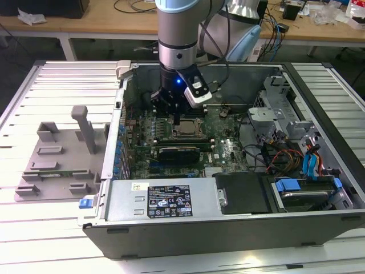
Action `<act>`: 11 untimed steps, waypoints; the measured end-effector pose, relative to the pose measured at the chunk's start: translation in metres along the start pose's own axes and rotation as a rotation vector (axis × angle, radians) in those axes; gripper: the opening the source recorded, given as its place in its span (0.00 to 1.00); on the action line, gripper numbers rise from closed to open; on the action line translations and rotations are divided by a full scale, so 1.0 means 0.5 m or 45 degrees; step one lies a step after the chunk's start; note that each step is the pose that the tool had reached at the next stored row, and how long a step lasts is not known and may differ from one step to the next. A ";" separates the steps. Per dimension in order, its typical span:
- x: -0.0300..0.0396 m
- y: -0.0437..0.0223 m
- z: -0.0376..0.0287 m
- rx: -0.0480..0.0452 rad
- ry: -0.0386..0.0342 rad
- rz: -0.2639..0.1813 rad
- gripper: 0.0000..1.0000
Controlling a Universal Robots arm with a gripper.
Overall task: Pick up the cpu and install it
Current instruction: 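Close the cpu cover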
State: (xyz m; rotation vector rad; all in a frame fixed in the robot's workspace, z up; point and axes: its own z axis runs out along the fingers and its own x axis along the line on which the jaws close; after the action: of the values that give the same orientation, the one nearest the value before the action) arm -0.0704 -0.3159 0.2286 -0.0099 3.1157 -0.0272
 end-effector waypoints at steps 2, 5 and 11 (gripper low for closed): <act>0.000 0.000 0.000 0.000 0.0002 0.000 0.11; 0.000 0.000 -0.002 0.000 -0.0001 -0.042 0.11; -0.001 -0.001 -0.043 -0.001 -0.0006 -0.042 0.11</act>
State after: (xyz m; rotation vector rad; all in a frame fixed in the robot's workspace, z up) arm -0.0704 -0.3159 0.2500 -0.0617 3.1149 -0.0268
